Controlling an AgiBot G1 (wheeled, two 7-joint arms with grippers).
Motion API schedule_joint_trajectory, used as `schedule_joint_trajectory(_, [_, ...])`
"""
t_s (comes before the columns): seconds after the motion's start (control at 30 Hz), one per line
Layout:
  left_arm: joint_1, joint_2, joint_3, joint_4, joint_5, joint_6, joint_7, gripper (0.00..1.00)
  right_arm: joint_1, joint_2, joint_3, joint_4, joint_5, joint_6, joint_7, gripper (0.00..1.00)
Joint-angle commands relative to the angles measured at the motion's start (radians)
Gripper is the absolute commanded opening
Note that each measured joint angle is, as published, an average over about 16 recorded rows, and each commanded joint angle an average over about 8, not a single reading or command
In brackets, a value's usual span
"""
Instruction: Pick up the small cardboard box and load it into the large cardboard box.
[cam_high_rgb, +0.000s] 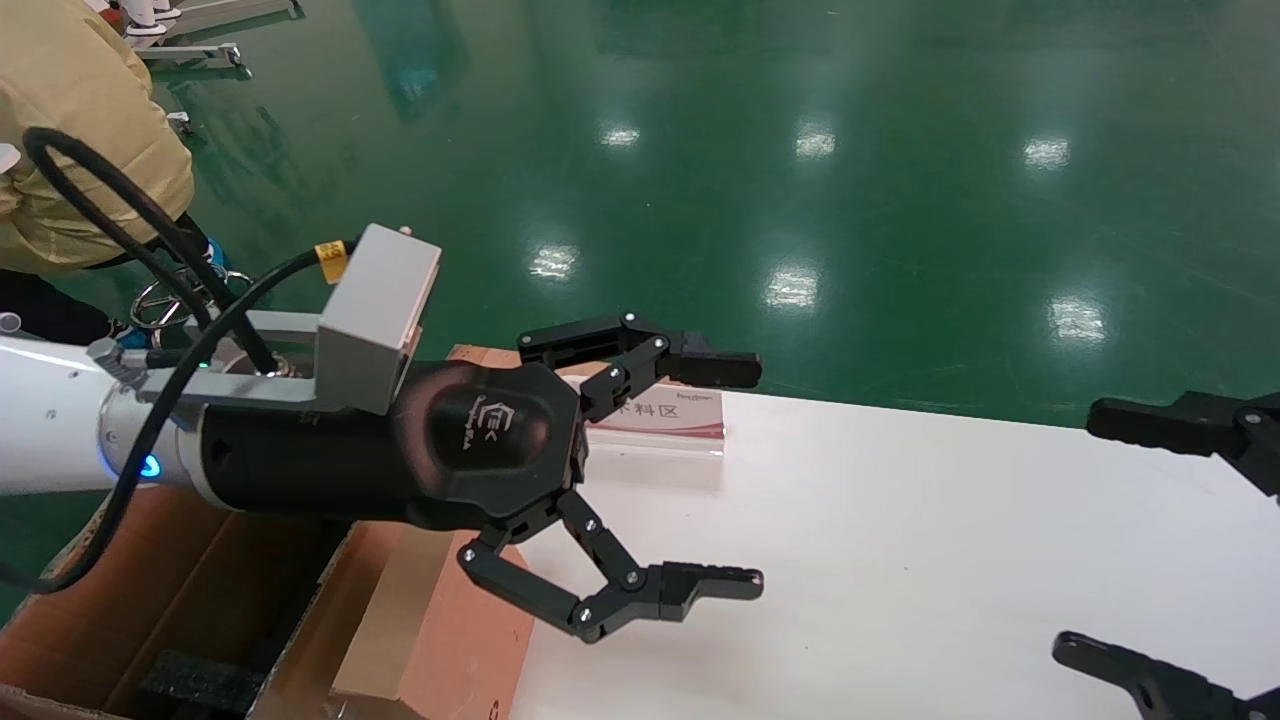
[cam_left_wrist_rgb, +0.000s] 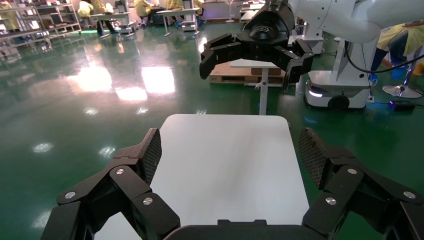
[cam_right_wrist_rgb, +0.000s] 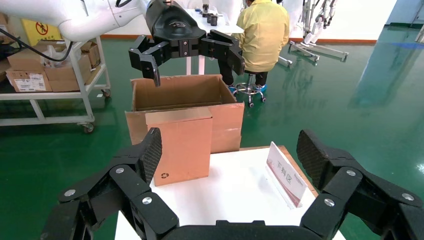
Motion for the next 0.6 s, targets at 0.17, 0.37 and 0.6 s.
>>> schedule_joint_trajectory(0.17, [0.0,0.0,0.0,0.0,0.0,0.0,0.0,1.0,0.0,0.0,0.0,0.0,0.0,0.0,0.0,1.0])
schedule_joint_trajectory(0.37, [0.0,0.0,0.0,0.0,0.0,0.0,0.0,1.0,0.0,0.0,0.0,0.0,0.0,0.0,0.0,1.0])
schedule_joint_trajectory(0.6, [0.003,0.001,0.001,0.005,0.0,-0.007,-0.005,1.0,0.0,0.0,0.0,0.0,0.0,0.0,0.0,1.0])
